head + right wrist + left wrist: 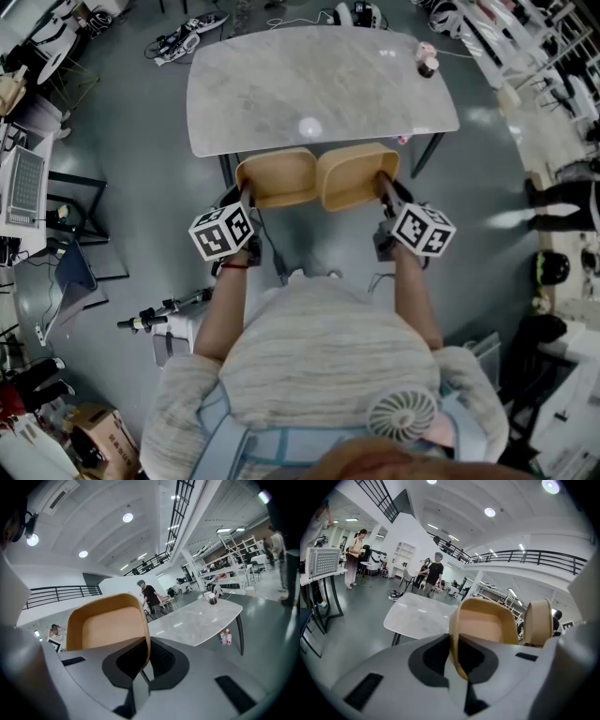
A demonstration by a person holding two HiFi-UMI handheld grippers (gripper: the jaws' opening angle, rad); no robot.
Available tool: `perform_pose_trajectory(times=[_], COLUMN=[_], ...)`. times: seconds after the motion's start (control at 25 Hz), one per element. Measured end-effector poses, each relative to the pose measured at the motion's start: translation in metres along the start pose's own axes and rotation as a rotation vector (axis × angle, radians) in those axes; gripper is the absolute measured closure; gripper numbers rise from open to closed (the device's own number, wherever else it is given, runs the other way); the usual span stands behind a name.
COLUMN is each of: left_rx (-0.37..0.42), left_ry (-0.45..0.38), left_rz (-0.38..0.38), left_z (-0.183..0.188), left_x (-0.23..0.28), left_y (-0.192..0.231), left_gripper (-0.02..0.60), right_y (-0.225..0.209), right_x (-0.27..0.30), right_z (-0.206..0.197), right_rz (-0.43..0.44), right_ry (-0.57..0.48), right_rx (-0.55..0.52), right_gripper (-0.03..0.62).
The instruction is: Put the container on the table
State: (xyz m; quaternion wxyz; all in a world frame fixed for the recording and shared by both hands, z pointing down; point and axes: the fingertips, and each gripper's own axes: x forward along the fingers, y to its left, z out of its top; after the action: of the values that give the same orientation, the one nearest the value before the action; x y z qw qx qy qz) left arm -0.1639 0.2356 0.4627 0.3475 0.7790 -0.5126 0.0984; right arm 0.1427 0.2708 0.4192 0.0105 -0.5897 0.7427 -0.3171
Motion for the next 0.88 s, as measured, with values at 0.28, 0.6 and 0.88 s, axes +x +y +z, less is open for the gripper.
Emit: perform_pose_trajectory(times=[0.28, 0.6, 0.88], left_rx=[0.002, -0.026, -0.047], left_ry=[0.007, -0.006, -0.014], left_rz=[0.002, 0.019, 0.044], left_z=[0.005, 0.018, 0.040], left_x=[0.003, 0.016, 0.047], left_y=[0.010, 0.024, 0.037], left_gripper=[0.549, 0.549, 0.549], right_y=[0.012, 0.014, 0.003], right_x=[0.011, 0.036, 0.079], right_z=[0.008, 0.024, 0.044], right_rz=[0.010, 0.027, 0.042], right_ry=[-0.010, -0.003, 0.008], right_rx=[-0.011, -0.028, -0.029], right_gripper=[0.586, 0.586, 0.586])
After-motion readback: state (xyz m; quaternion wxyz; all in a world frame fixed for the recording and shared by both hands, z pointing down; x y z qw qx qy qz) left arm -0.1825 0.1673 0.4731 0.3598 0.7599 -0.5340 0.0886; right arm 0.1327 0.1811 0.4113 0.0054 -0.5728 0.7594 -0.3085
